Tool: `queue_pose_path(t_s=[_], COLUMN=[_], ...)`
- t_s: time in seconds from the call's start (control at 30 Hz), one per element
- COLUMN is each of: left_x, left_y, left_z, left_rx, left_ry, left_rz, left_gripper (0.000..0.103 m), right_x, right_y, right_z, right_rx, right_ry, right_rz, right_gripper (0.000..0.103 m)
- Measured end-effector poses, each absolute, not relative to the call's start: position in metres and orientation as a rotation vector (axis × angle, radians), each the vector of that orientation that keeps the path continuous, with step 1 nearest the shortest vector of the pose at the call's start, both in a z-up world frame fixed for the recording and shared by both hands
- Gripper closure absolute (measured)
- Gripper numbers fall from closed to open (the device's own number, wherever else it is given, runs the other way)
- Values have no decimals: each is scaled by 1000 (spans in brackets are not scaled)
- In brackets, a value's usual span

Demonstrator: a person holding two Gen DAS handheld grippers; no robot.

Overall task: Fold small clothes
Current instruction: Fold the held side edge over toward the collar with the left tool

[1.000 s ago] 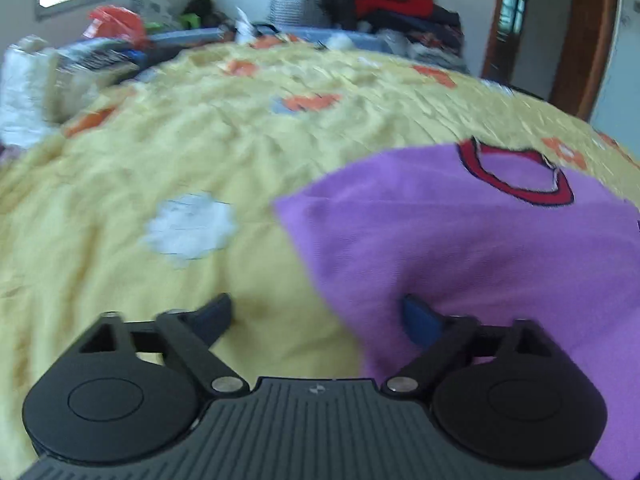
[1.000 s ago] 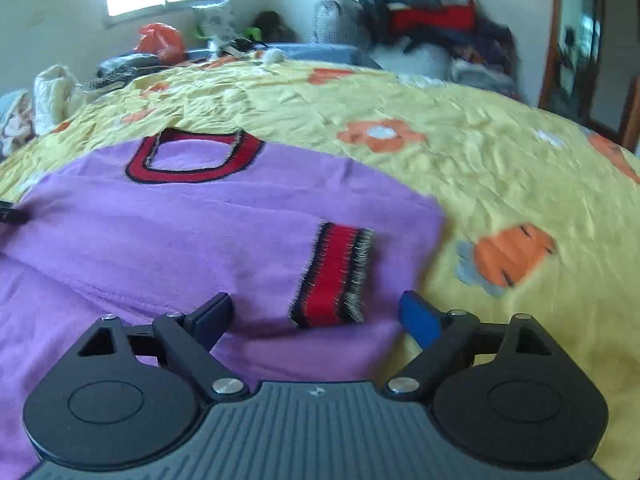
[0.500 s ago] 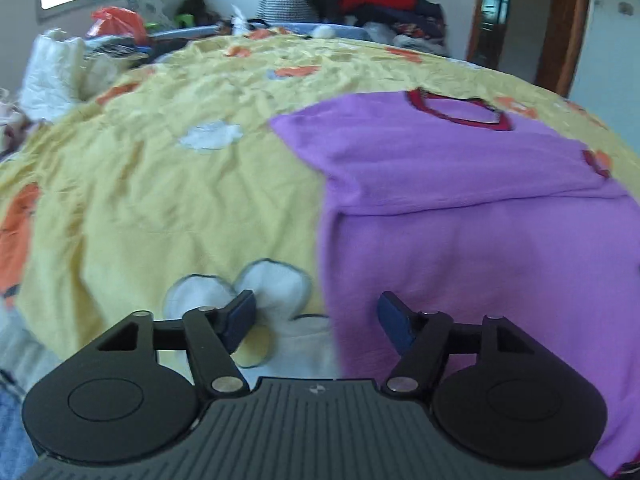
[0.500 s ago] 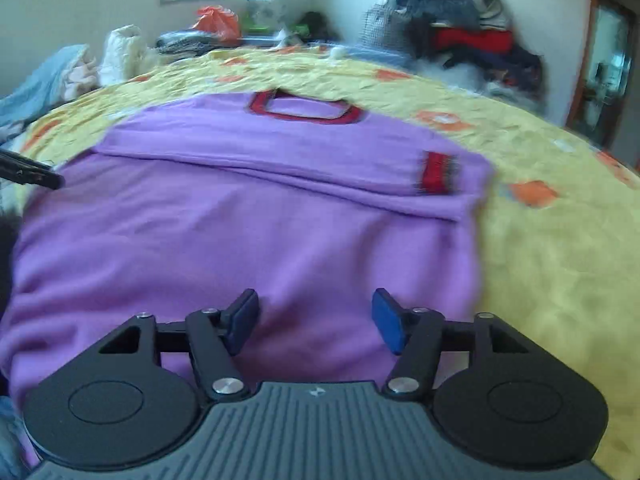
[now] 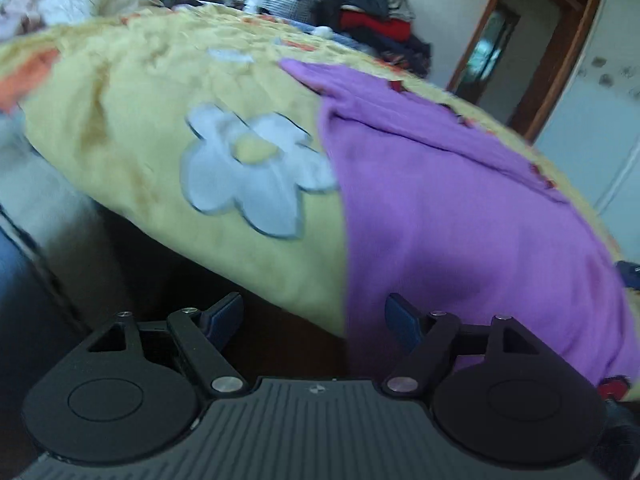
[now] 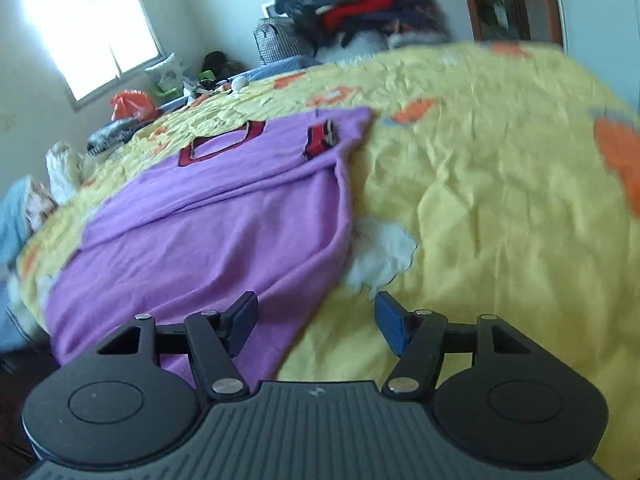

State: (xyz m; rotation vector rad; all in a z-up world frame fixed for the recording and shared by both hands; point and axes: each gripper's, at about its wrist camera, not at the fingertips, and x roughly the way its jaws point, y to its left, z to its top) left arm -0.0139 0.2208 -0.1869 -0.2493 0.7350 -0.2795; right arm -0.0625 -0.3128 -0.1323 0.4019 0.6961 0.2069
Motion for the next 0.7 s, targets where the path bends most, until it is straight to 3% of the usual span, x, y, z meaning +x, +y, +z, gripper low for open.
queue_pose_path(t_s=[0.07,0.17,0.2,0.23,0.33,0.4,0.5,0.7], left_x=[-12,-8,-9,-8,-4,-4,-7,-16], left_y=[212,200,197,195,194,193,193,176], left_z=[-190,-190,-189,-188,-189,-187,-180,-143], left_rx=[-248,-233,-221,-212,-214,-205,-239,-148], left_ry=[712,716,713,719,787,796,823,801], left_rz=[-314,-331,-331,-333,-309,-260,-214,-164], left_gripper=[25,27,34,54,89,100,103,103], right_x=[-64,-65,-66,-67,-68,-67,-73,-77], right_y=[-305,-294,-290,-283,-273,-271,-265,-267], right_z=[-134,-138,-140,-139,-138,-137,-135,-128], right_rx=[389,423,425,393,352,342,311,317], right_ry=[688,697,700,691,691,683,653,609], right_rz=[218,290,310,323,312,306,303,313], right_gripper=[44,69,71,71,82,91,97,97])
